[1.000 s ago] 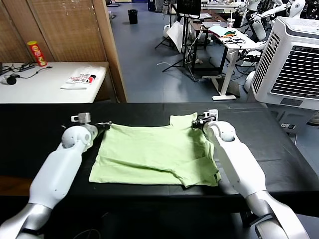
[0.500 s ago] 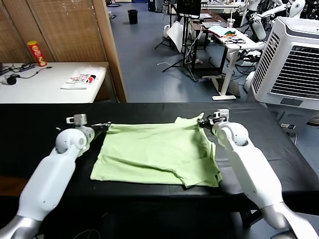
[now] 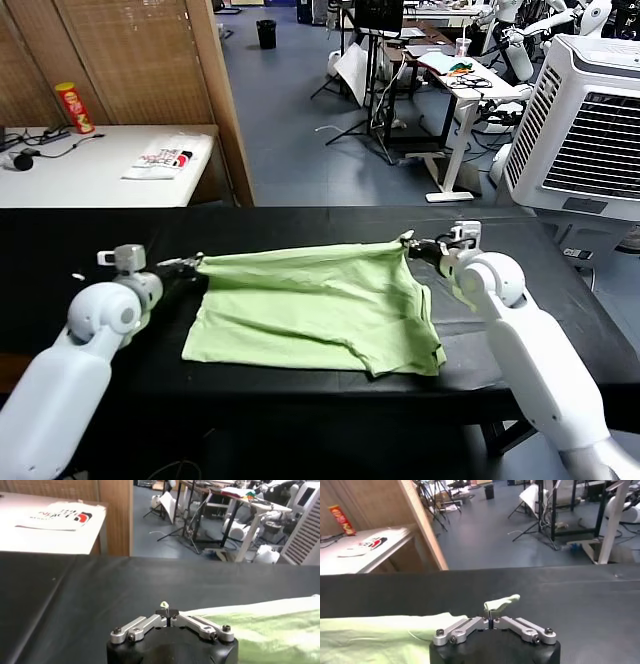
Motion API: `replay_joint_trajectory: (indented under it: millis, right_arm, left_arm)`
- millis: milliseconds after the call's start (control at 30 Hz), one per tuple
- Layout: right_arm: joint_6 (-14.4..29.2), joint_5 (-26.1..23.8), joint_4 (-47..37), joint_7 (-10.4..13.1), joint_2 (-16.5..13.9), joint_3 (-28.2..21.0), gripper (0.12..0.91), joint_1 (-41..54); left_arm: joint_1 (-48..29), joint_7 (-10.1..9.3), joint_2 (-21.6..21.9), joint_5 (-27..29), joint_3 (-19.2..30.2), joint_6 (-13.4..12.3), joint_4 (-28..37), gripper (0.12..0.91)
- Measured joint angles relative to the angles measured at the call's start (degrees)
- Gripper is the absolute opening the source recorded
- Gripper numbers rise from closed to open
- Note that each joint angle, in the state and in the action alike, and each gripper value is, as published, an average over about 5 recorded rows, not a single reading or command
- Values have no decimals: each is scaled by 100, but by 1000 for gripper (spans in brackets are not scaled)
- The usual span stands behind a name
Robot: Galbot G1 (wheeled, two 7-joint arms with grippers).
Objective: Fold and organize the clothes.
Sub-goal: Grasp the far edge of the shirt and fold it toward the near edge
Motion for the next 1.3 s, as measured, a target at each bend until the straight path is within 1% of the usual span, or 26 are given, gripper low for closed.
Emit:
replay_joint_trajectory:
  millis: [233, 500, 867, 1300]
  right_arm:
    - [0, -139, 626, -27, -269, 227, 126, -741]
    - [0, -374, 888, -94, -307, 346, 126, -1339]
    - [0, -507, 901, -158, -304, 388, 126, -1613]
    - [0, -533, 876, -198, -311, 422, 126, -1644]
  left_arm:
    - [535, 1, 185, 134, -266, 7, -410, 125]
    - [922, 13, 212, 379, -369, 47, -627, 125]
    - [1317, 31, 138, 580, -519, 52, -883, 125]
    - [1591, -4, 105, 815, -616, 55, -1225, 125]
